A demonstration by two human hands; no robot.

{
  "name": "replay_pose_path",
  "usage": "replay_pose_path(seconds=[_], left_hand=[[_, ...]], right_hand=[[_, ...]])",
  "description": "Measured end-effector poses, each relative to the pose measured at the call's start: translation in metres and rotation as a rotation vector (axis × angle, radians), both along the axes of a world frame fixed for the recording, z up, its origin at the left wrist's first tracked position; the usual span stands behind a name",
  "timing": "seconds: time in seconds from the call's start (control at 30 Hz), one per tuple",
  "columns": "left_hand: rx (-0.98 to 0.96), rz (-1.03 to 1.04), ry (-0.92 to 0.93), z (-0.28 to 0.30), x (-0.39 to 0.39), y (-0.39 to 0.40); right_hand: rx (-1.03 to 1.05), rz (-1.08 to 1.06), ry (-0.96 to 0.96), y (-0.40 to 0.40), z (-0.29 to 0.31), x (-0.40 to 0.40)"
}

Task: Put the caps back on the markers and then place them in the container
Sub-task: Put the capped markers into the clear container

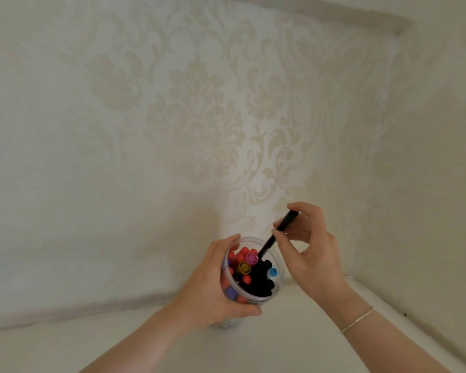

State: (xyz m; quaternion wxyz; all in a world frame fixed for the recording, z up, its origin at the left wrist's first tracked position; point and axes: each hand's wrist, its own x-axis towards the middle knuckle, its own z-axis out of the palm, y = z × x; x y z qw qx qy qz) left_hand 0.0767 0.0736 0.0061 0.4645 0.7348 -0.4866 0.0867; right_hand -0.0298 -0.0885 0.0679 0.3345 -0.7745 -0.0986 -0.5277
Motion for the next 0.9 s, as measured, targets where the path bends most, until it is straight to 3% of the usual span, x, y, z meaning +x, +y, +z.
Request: replay_pose_path(seconds=[0.13, 0.33, 0.47, 0.63, 0.73, 0.9], left_hand=[[0.067, -0.013, -0.022, 0.007, -0.007, 0.006], [0.123, -0.026, -0.014, 0.004, -0.015, 0.017], [0.107, -0.021, 0.021, 0.001, -0.016, 0.025], [0.135, -0.050, 0.010, 0.001, -0.019, 0.027], [0.132, -0.059, 0.010, 0.004, -0.019, 0.026], [0.110, -0.069, 0.044, 0.003, -0.014, 0.028]], right_hand=[[-0.015, 0.061, -0.063, 0.016, 0.009, -0.007], [-0.213, 0.062, 0.062, 0.034, -0.003, -0.008], [-0.303, -0.097, 0.090, 0.033, -0.012, -0.005], [-0.618, -0.348, 0.042, 0.037, -0.017, 0.009], [-0.593, -0.361, 0.055, 0.038, -0.018, 0.010], [-0.483, -0.204, 0.126, 0.043, -0.018, 0.004]])
